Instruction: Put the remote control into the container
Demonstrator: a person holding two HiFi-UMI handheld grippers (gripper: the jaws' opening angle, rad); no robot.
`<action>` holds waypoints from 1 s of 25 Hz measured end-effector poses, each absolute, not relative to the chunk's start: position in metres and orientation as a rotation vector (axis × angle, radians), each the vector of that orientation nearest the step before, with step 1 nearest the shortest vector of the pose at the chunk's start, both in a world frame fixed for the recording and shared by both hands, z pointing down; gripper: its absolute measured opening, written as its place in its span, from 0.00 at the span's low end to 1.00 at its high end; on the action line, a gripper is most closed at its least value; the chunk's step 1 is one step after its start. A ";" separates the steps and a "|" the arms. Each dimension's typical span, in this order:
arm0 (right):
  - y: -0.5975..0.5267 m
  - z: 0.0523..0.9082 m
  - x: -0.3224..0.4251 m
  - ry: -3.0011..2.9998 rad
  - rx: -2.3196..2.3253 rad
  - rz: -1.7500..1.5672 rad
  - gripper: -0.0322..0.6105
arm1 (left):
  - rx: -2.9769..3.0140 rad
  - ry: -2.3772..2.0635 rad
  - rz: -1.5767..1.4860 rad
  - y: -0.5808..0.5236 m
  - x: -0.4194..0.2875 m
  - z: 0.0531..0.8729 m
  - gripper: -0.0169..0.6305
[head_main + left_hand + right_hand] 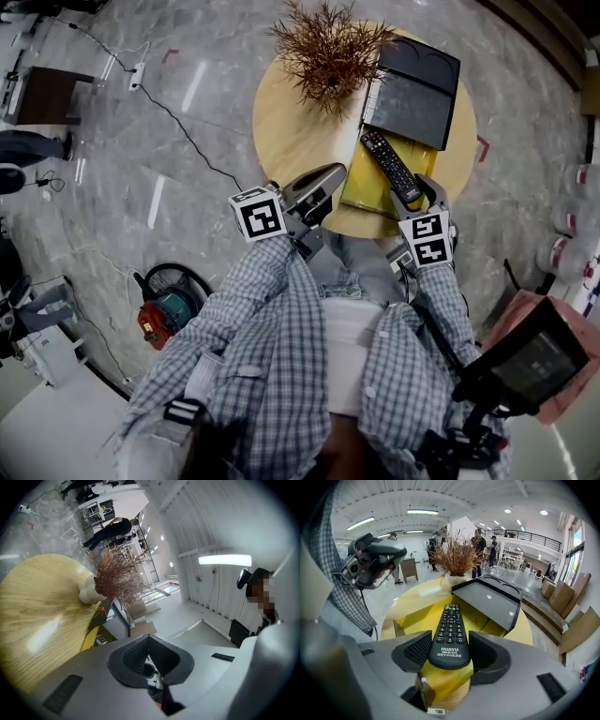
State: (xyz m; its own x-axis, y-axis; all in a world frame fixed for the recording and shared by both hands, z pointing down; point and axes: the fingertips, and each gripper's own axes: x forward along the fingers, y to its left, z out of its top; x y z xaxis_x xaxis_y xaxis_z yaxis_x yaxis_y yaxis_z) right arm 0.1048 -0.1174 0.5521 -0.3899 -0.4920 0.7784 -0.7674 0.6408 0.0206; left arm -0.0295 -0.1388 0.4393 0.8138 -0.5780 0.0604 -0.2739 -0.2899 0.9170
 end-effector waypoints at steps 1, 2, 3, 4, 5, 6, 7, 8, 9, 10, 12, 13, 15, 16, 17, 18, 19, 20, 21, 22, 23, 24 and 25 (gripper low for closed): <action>-0.119 0.560 0.107 -2.052 0.971 0.450 0.44 | 1.888 -0.644 -0.340 -0.141 -0.029 0.441 0.04; -0.119 0.567 0.109 -2.039 0.961 0.459 0.44 | 1.889 -0.645 -0.340 -0.143 -0.030 0.443 0.04; -0.119 0.574 0.110 -2.027 0.951 0.467 0.44 | 1.885 -0.647 -0.340 -0.144 -0.030 0.444 0.04; -0.118 0.581 0.111 -2.014 0.941 0.476 0.44 | 1.879 -0.651 -0.341 -0.145 -0.030 0.445 0.04; -0.117 0.587 0.113 -2.000 0.932 0.484 0.44 | 1.875 -0.654 -0.342 -0.145 -0.031 0.445 0.04; -0.116 0.593 0.114 -1.984 0.924 0.492 0.44 | 1.873 -0.655 -0.344 -0.145 -0.031 0.445 0.04; -0.115 0.599 0.115 -1.966 0.917 0.499 0.44 | 1.873 -0.655 -0.345 -0.145 -0.032 0.445 0.04; -0.114 0.605 0.116 -1.946 0.909 0.507 0.44 | 1.874 -0.656 -0.346 -0.145 -0.032 0.445 0.04; -0.113 0.611 0.116 -1.927 0.899 0.517 0.44 | 1.875 -0.659 -0.345 -0.145 -0.032 0.445 0.04; -0.112 0.617 0.116 -1.909 0.891 0.527 0.44 | 1.875 -0.663 -0.343 -0.144 -0.033 0.446 0.04; -0.109 0.625 0.117 -1.880 0.880 0.528 0.44 | 1.875 -0.673 -0.341 -0.143 -0.035 0.447 0.04; -0.109 0.627 0.117 -1.867 0.878 0.518 0.44 | 1.876 -0.677 -0.341 -0.141 -0.036 0.446 0.04; -0.110 0.629 0.119 -1.839 0.878 0.492 0.44 | 1.879 -0.684 -0.339 -0.140 -0.038 0.445 0.04; -0.111 0.630 0.119 -1.823 0.877 0.479 0.44 | 1.880 -0.688 -0.337 -0.139 -0.039 0.445 0.04; -0.111 0.631 0.119 -1.806 0.875 0.465 0.44 | 1.880 -0.692 -0.335 -0.139 -0.041 0.445 0.04; -0.110 0.633 0.120 -1.790 0.873 0.452 0.44 | 1.878 -0.696 -0.334 -0.138 -0.043 0.446 0.04; -0.110 0.634 0.120 -1.778 0.873 0.442 0.44 | 1.875 -0.699 -0.335 -0.138 -0.044 0.447 0.04; -0.110 0.635 0.120 -1.773 0.873 0.436 0.44 | 1.872 -0.701 -0.337 -0.138 -0.045 0.448 0.04; -0.109 0.636 0.119 -1.772 0.875 0.434 0.44 | 1.871 -0.701 -0.340 -0.138 -0.046 0.449 0.04; -0.109 0.636 0.119 -1.773 0.875 0.432 0.44 | 1.874 -0.700 -0.341 -0.138 -0.046 0.449 0.04; -0.109 0.636 0.119 -1.774 0.872 0.432 0.44 | 1.882 -0.698 -0.340 -0.138 -0.046 0.449 0.04; -0.108 0.636 0.119 -1.776 0.866 0.433 0.44 | 1.892 -0.695 -0.336 -0.138 -0.045 0.449 0.04; -0.108 0.636 0.118 -1.779 0.858 0.437 0.44 | 1.900 -0.693 -0.331 -0.139 -0.044 0.449 0.04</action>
